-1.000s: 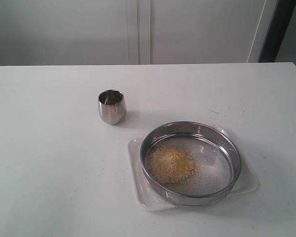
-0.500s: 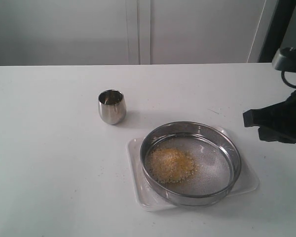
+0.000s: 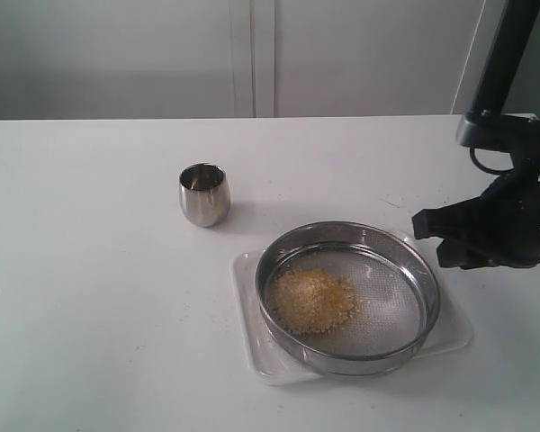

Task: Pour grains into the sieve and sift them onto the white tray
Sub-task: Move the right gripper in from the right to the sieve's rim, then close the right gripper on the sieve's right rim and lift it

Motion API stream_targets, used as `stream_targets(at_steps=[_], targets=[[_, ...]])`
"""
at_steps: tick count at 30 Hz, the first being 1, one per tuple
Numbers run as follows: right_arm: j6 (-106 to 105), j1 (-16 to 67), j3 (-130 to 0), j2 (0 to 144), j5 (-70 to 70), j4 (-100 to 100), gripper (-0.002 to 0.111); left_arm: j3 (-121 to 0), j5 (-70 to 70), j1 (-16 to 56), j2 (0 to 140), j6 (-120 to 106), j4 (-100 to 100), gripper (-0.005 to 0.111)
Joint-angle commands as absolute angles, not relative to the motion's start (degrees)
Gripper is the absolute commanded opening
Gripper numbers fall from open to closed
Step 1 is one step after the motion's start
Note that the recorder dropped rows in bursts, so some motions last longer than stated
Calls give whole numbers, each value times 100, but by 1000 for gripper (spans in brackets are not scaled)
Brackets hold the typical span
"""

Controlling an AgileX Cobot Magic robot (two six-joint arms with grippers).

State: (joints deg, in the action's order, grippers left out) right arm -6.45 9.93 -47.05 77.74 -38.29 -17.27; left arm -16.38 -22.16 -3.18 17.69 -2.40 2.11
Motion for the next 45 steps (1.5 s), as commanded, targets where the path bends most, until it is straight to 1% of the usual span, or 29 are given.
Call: stream_targets(at_steps=[1,6,11,13,32,36,41,43,45], targets=[[-721,1146,-4894,8170,-3639,-1754,21,-1599,-2230,-325,1742,-258,290,0],[-591,1146,-5020,8525,-3361,-1688,23,-1599,-2230,-325,1742,-258,290,0],[-578,1146,-5020,8772,-3184,-1592,33,-1599,-2230,-325,1742,-258,290,0],[-578,1146,-5020,8861,-3160,-1564,35,-1599,-2230,-325,1742,-258,290,0],[-578,1146,-5020,9765,-2898,-1515,35,-1599,-2220,-325,1742,-258,290,0],[-578,1146,-5020,9937,-2898,-1515,32,-1599,-2220,-325,1742,-258,290,0],[-578,1146,-5020,10054,-2885,-1515,32,-1599,-2220,-325,1742,-258,290,0],[-578,1146,-5020,10106,-2874,-1515,30,-1599,-2220,-325,1742,-258,290,0],[-578,1146,-5020,10162,-2917,-1515,24,-1599,-2220,-325,1742,-258,290,0]])
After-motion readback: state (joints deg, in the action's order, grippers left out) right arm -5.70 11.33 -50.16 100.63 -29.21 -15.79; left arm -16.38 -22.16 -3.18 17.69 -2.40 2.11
